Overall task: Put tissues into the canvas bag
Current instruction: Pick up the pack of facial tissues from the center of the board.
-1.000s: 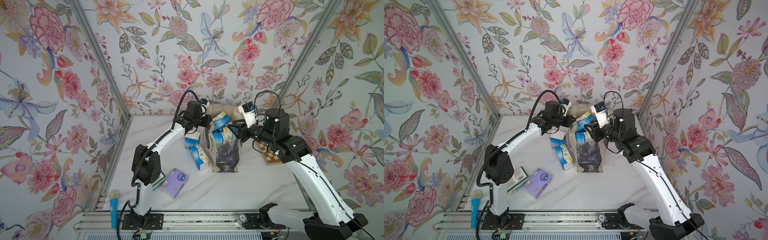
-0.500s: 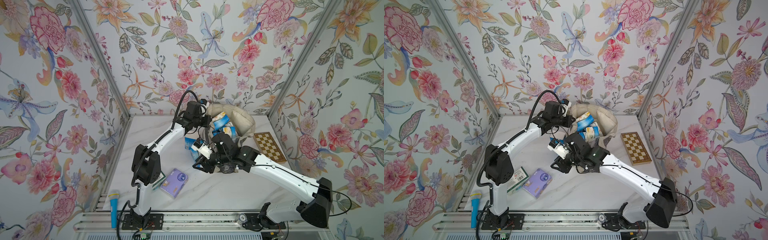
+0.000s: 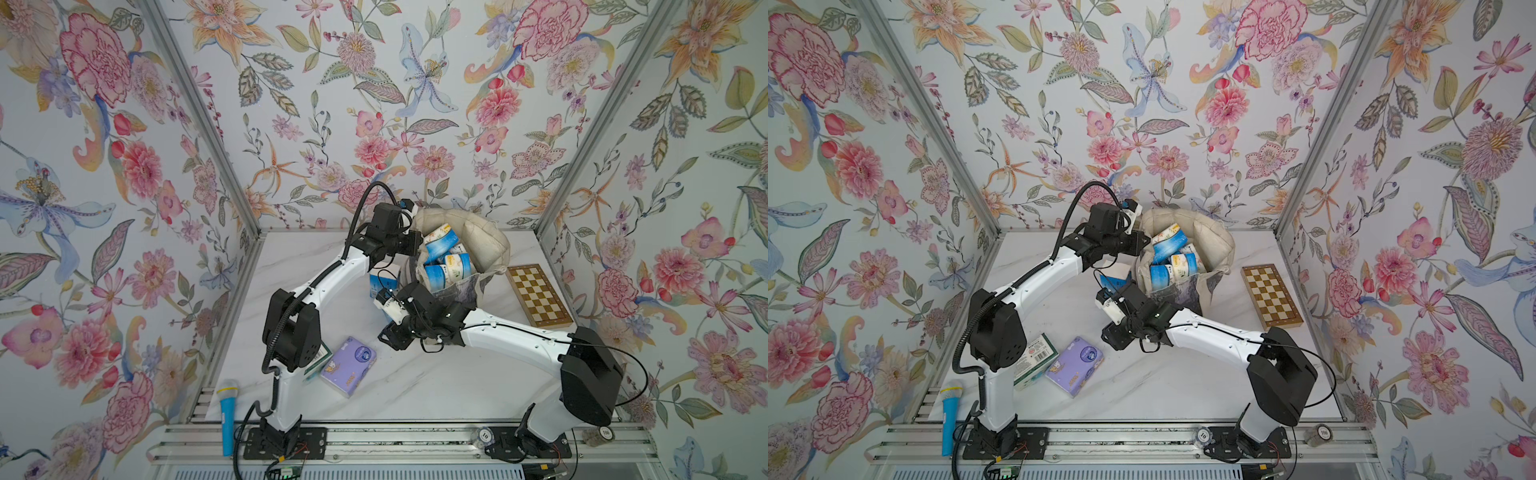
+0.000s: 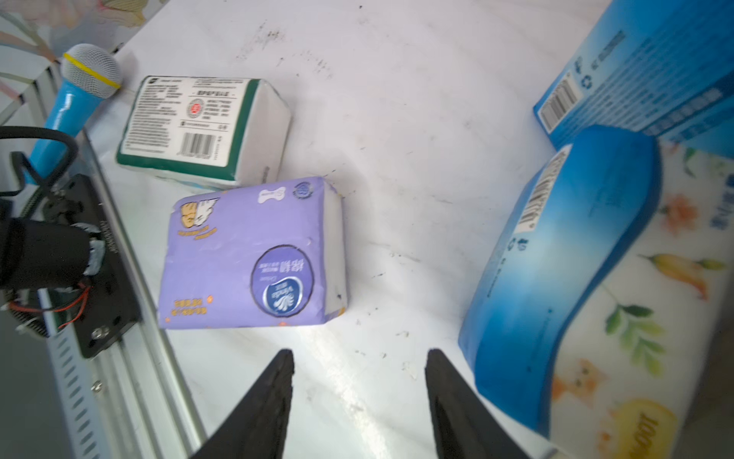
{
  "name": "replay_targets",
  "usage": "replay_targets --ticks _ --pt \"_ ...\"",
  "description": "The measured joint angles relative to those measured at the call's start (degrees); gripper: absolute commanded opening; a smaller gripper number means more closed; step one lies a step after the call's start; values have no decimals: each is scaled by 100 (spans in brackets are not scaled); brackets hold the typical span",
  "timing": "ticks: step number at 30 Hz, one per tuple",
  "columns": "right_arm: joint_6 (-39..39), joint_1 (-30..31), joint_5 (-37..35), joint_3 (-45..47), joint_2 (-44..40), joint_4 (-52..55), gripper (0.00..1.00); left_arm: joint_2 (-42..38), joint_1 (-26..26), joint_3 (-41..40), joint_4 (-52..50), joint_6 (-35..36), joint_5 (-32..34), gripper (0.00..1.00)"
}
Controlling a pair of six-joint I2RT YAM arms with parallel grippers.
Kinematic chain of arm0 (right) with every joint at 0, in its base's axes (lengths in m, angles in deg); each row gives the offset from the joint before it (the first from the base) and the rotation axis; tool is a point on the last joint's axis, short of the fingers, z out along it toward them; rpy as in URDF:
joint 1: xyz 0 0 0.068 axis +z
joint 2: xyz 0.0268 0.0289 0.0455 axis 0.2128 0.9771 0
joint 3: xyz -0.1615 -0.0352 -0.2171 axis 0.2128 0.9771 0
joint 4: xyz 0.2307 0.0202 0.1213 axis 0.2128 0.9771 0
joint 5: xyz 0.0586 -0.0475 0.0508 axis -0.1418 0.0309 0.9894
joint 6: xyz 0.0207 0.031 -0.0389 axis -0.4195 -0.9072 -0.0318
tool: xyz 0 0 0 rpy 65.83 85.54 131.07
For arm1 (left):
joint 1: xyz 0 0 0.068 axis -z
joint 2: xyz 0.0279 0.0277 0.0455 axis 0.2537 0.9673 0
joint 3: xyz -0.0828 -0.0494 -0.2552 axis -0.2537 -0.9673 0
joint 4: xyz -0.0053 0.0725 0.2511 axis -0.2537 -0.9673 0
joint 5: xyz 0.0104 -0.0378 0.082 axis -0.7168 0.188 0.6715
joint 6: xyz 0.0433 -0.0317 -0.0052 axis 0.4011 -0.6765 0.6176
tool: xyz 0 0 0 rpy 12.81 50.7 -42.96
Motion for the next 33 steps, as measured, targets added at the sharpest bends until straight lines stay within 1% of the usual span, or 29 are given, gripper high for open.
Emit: replay_targets --ticks 1,9,11,14,17,28,33 --pt "-44 -31 -96 -2 63 -11 64 0 0 0 -2 0 0 0" --pt "-195 -264 -717 -2 142 -179 73 -11 0 -4 -9 2 0 0" --pt "-219 -295 -785 -2 144 -240 78 -11 -2 -4 -9 4 0 0" --pt "-260 -372 -837 -2 177 -319 79 -11 -13 -4 -13 4 0 0" --pt "-350 -452 -942 -4 286 -356 87 -11 -39 -4 -24 20 -2 0" --pt "-452 -466 -1252 -389 841 -332 87 -35 -66 -42 -55 26 -2 0" --pt "-544 -463 -1541 -483 946 -256 88 -55 -70 -74 -59 42 0 0"
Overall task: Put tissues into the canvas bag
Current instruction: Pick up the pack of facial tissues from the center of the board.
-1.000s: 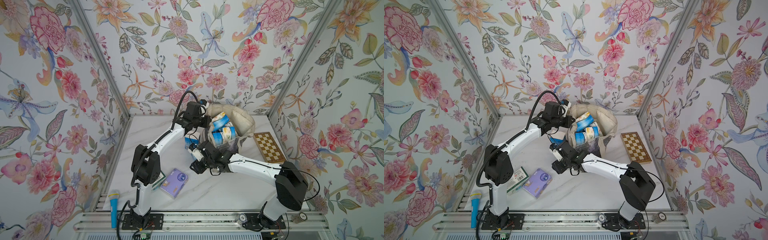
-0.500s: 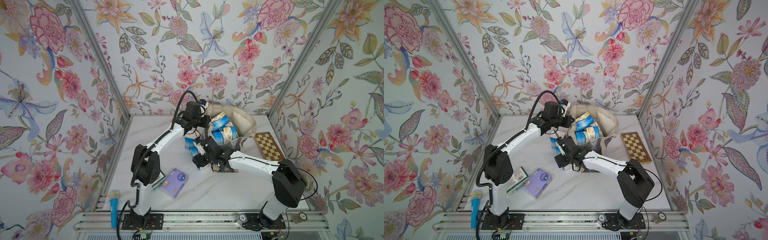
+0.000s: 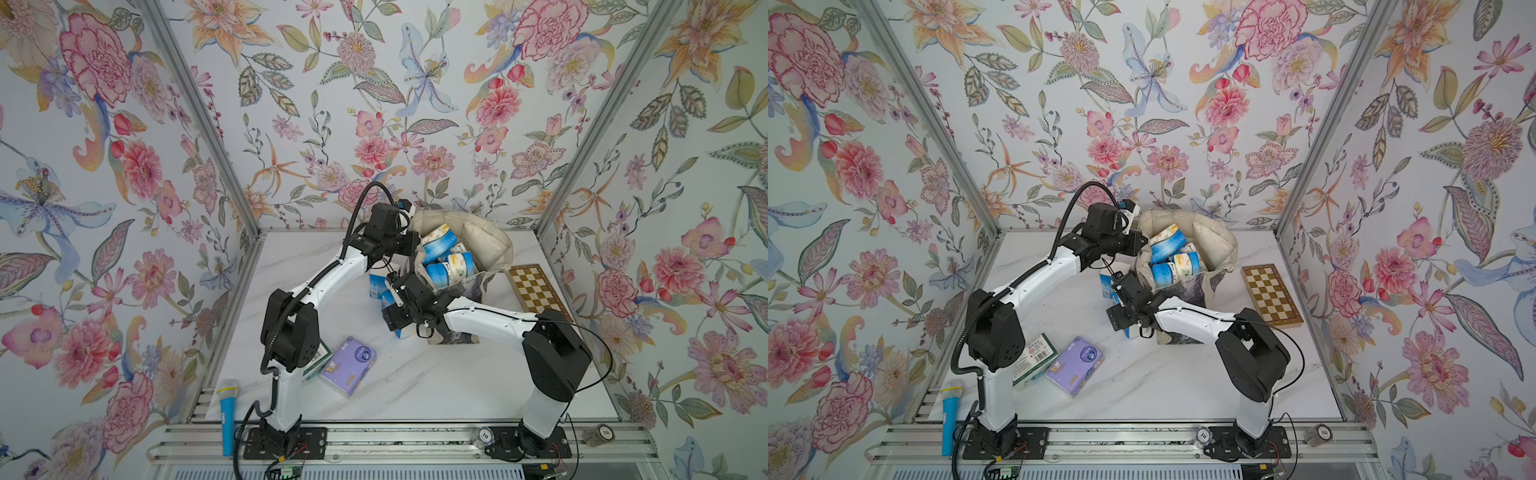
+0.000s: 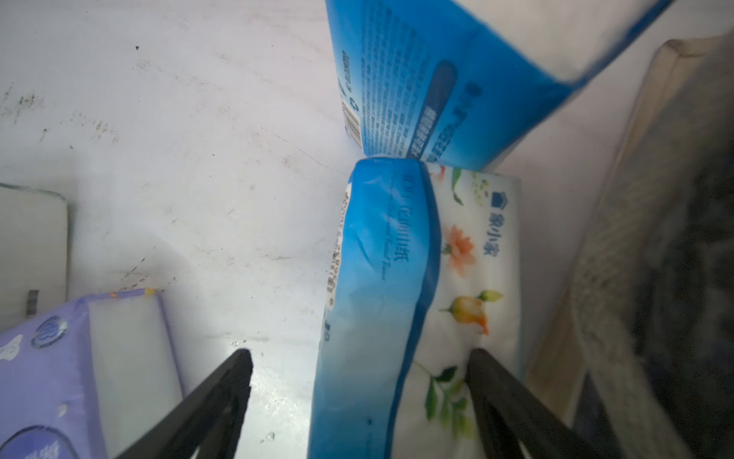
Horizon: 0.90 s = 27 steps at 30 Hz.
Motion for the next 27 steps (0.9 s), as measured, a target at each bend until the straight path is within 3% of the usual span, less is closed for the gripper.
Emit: replay_targets --ticks 9,18,27 --pt "-33 22 -514 15 -11 83 88 -39 -4 -70 13 0 0 0" --pt "15 190 -334 396 -778 -13 88 -50 -7 -85 13 0 -2 0" --pt "4 195 -289 407 -815 -11 99 -52 -7 -96 17 0 -2 0"
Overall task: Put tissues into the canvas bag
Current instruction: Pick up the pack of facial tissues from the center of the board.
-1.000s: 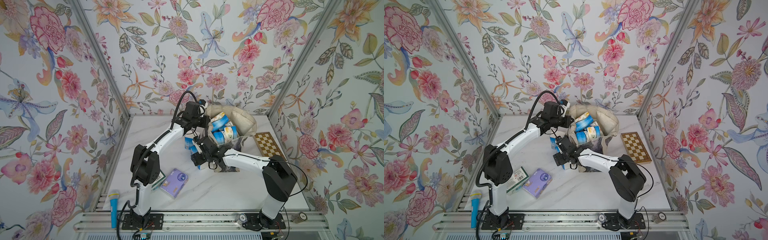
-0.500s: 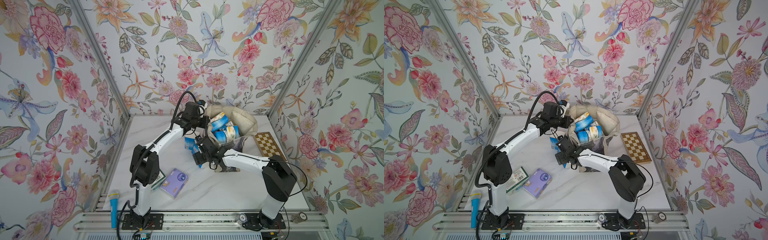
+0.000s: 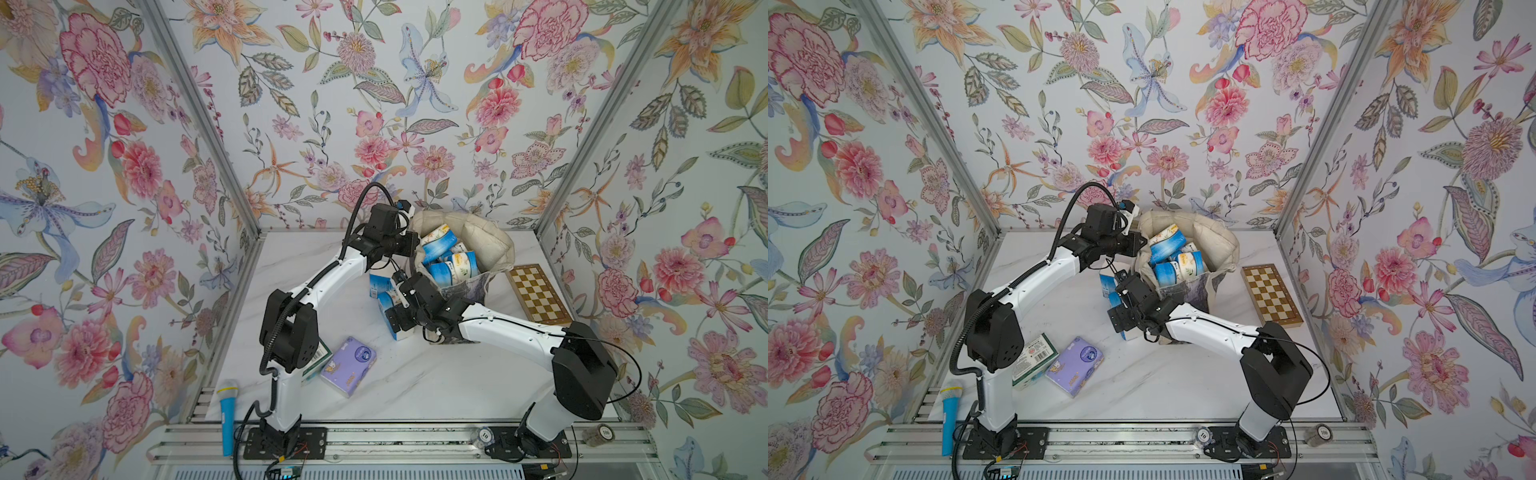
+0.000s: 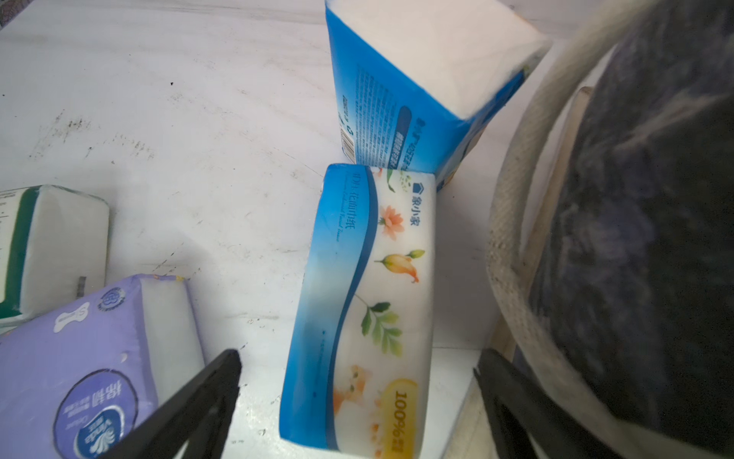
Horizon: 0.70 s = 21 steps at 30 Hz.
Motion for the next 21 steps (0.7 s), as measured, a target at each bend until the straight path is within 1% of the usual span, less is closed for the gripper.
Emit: replay_targets --ticks 6,12,18,20,21 --pt "-15 -4 72 -157 431 92 99 -33 -2 -92 26 0 2 0" --pt "-61 -68 144 -531 922 275 99 -72 -24 -114 24 0 0 0" --pt "-127 -79 186 -787 1246 444 85 -72 -26 -118 22 0 0 0" --pt "-146 -79 188 -787 1252 525 78 -74 -26 -118 22 0 0 0" --pt "-144 -79 190 -787 1250 557 74 -74 -26 -118 22 0 0 0"
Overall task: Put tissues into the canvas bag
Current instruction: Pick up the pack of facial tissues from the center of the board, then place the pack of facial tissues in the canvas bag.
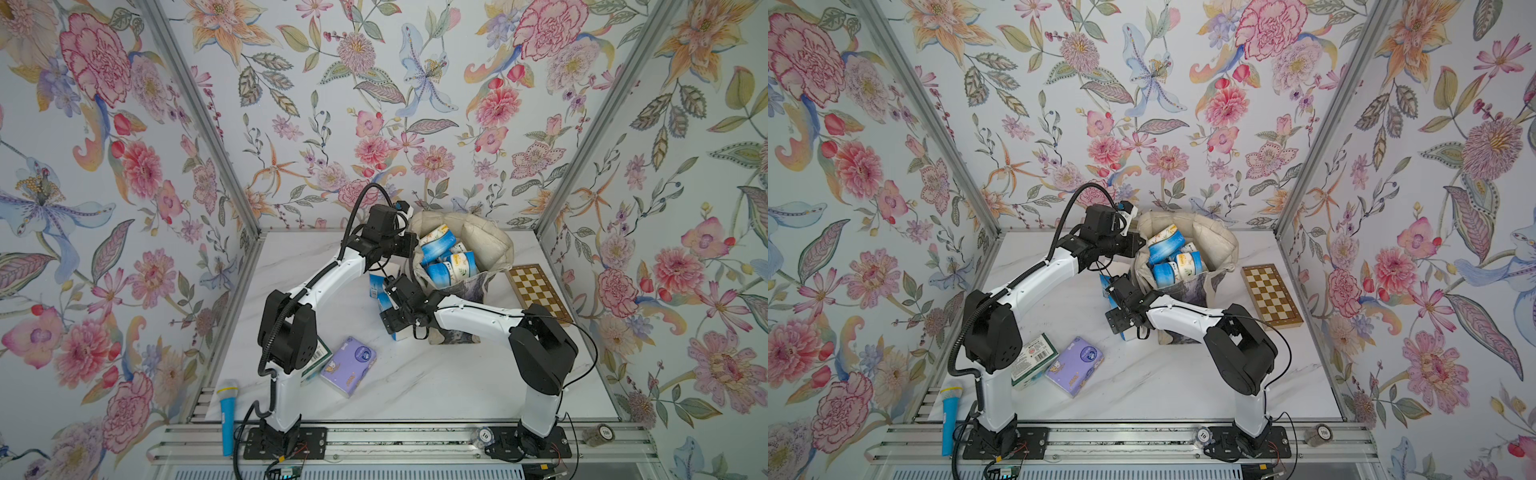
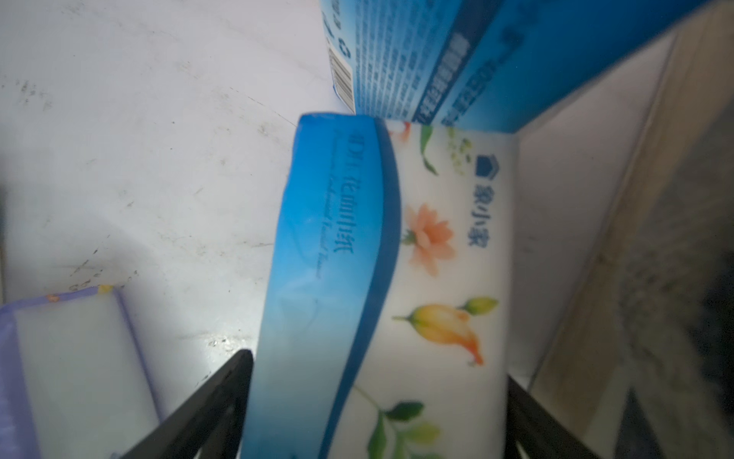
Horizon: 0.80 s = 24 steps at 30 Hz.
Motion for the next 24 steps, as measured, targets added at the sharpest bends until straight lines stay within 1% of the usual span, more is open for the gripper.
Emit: replay_targets --ticks 2,3,4,5,8,12,14,17,18,21,24 --pt "-15 -7 -2 7 0 20 58 0 -4 0 0 0 0 0" --pt "0 -15 2 13 0 26 48 0 -4 0 0 0 0 0" --pt "-7 -22 2 22 -2 26 43 0 -9 0 0 0 0 0" --pt "-20 -26 13 33 -13 22 41 0 -11 0 0 0 0 0" --pt "-31 -33 94 111 -153 114 40 0 -11 0 -2 0 0 0" --pt "79 -59 553 188 -671 341 40 0 -11 0 -9 0 2 0" --pt "243 -66 828 199 -1182 404 40 0 -11 0 -24 0 2 0" --pt "505 -129 1233 192 -2190 402 40 0 -17 0 -26 0 4 0" --pt "586 -205 1405 179 -2614 382 40 0 -22 0 -26 0 4 0" --pt "743 -546 1735 39 -3526 367 39 0 -37 0 -33 0 2 0" --pt "868 -909 1794 -131 -4113 341 41 0 -42 0 -46 0 2 0"
